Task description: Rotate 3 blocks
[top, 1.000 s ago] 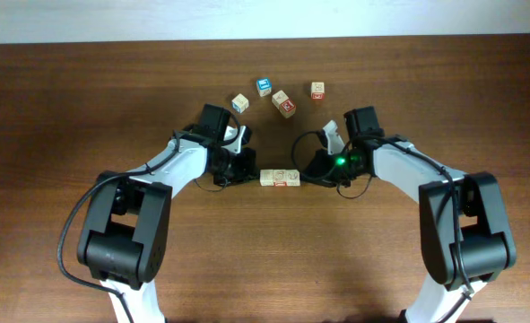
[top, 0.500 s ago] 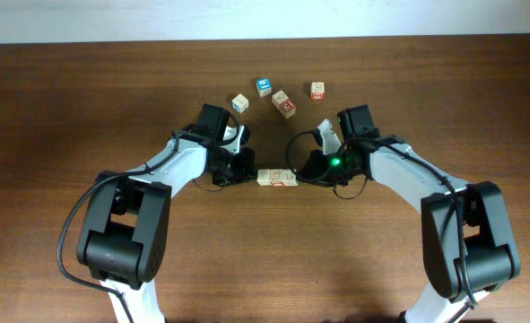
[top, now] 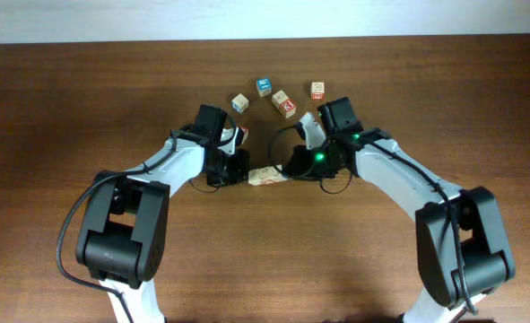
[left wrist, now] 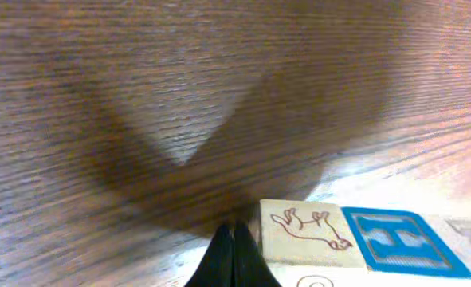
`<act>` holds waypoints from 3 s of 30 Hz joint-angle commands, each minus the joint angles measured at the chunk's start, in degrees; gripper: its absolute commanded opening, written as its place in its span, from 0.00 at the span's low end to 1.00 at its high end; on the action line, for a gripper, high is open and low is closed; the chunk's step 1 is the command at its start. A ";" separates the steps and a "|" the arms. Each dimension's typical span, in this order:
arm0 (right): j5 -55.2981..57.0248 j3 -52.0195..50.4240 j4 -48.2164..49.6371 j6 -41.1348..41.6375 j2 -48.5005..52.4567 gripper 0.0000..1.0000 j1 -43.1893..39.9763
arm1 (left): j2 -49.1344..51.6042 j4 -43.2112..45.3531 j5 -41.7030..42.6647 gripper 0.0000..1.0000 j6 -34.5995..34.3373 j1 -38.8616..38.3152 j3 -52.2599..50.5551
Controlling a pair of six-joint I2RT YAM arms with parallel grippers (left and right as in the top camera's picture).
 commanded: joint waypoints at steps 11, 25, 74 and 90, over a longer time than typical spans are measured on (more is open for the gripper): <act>1.97 1.55 1.05 2.43 -0.63 0.04 6.23 | -1.62 0.44 5.95 0.00 0.50 -1.55 0.28; 9.79 1.55 2.60 4.74 -0.63 0.09 6.23 | -4.02 -17.62 -19.67 0.00 0.55 2.75 11.93; 42.07 -3.74 -16.50 -11.39 -70.51 0.98 -4.15 | -37.48 -37.11 -20.90 0.99 15.06 2.84 18.03; 38.99 -68.59 25.49 -16.33 -106.03 0.98 -11.47 | -37.48 -37.11 -20.90 0.99 15.06 2.84 18.03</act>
